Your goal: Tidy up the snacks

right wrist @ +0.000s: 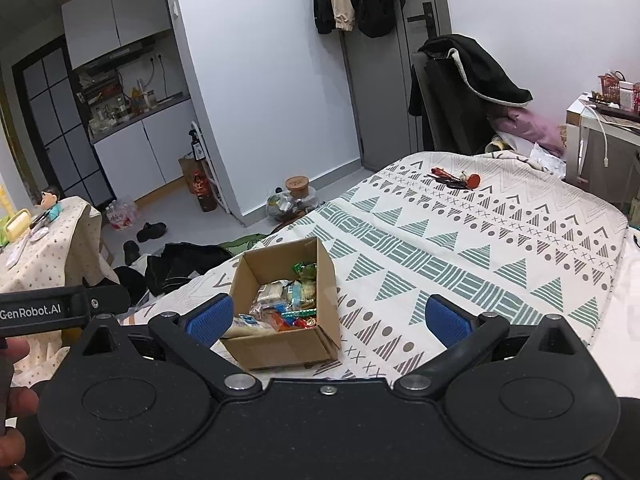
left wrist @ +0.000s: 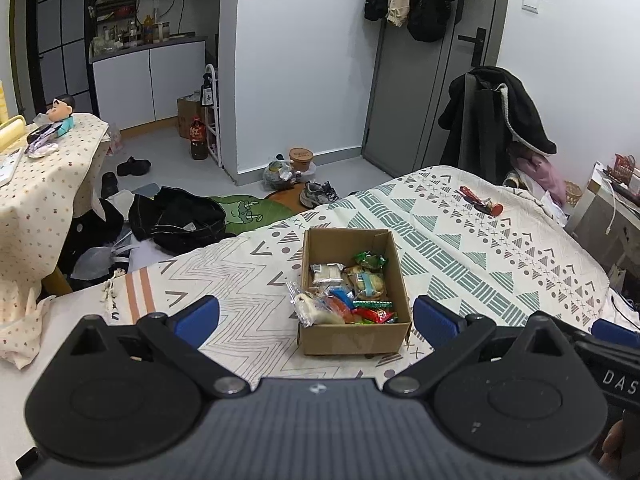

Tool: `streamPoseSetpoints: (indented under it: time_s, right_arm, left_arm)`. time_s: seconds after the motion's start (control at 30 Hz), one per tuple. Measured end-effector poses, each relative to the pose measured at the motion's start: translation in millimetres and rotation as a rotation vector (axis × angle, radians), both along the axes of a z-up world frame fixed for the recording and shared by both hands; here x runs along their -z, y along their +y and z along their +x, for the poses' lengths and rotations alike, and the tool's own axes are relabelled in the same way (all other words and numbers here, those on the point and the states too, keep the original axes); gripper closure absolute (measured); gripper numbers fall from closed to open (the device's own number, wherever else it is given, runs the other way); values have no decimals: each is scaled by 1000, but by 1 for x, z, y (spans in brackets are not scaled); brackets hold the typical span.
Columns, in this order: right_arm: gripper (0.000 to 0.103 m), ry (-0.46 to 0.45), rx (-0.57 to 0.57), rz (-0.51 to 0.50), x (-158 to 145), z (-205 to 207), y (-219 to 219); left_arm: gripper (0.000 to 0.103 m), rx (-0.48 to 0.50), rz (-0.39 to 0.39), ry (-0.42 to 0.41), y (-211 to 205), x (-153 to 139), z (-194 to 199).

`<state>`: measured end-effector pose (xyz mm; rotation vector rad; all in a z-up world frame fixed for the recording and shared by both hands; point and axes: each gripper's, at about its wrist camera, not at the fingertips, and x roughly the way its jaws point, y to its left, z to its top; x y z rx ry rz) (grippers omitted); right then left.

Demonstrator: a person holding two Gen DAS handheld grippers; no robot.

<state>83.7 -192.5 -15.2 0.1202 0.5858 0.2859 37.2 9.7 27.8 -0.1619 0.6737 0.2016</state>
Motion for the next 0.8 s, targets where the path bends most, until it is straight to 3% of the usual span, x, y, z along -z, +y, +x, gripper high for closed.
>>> streamPoseSetpoints:
  time_s: [0.8]
  right_arm:
    - [0,2,-61,-44,6,-44,-4]
  left_arm:
    - [0,-29,66,-11,8,3,-52]
